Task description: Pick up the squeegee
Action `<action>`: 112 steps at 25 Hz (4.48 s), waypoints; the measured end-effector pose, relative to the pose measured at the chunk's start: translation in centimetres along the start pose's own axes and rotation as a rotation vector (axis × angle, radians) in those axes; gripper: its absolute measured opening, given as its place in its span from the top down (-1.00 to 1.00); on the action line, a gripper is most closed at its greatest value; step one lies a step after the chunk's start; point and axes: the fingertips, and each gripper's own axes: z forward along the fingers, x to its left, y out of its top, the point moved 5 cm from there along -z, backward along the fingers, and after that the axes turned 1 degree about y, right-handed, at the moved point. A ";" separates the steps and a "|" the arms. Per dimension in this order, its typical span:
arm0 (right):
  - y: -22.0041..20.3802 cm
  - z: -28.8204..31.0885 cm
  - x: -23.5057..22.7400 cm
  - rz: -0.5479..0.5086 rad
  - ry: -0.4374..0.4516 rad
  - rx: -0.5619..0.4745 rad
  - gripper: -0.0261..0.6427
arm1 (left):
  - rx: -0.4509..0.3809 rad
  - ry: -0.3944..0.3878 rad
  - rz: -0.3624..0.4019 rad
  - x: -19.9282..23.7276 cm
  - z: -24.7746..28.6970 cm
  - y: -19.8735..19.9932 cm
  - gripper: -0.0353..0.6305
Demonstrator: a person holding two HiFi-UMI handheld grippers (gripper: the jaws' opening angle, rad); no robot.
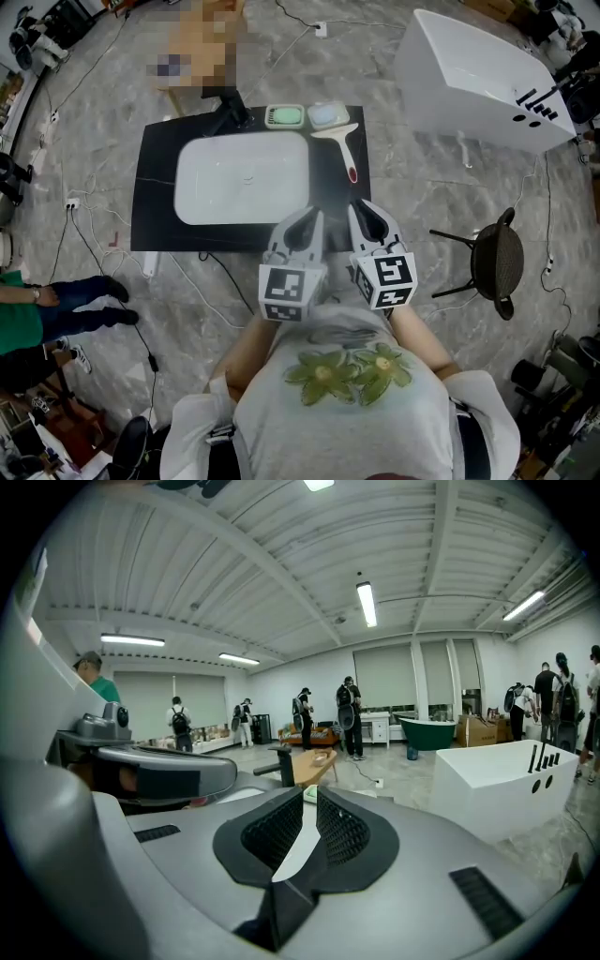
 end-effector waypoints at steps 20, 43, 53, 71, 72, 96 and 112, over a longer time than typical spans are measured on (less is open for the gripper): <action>0.7 4.9 -3.4 0.004 -0.031 0.023 0.84 | 0.019 0.030 -0.009 2.0 2.9 0.3 0.87; 0.3 10.4 -6.6 -0.003 0.000 0.087 0.70 | 0.005 0.062 -0.029 3.9 7.2 1.1 0.87; -0.5 13.0 -8.0 0.001 -0.003 0.122 0.66 | 0.043 0.053 -0.018 4.1 8.7 0.7 0.87; -2.9 16.8 -9.4 0.048 -0.015 0.206 0.60 | 0.092 0.033 -0.018 5.1 11.0 0.5 0.87; -3.1 17.0 -9.5 0.049 -0.016 0.212 0.60 | 0.095 0.032 -0.018 5.1 11.0 0.3 0.87; -8.4 21.2 -10.8 0.029 -0.039 0.359 0.59 | 0.129 0.040 -0.030 6.5 12.0 -0.3 0.87; -12.0 22.9 -12.3 0.038 -0.083 0.442 0.59 | 0.139 0.048 -0.032 6.7 11.8 -0.5 0.87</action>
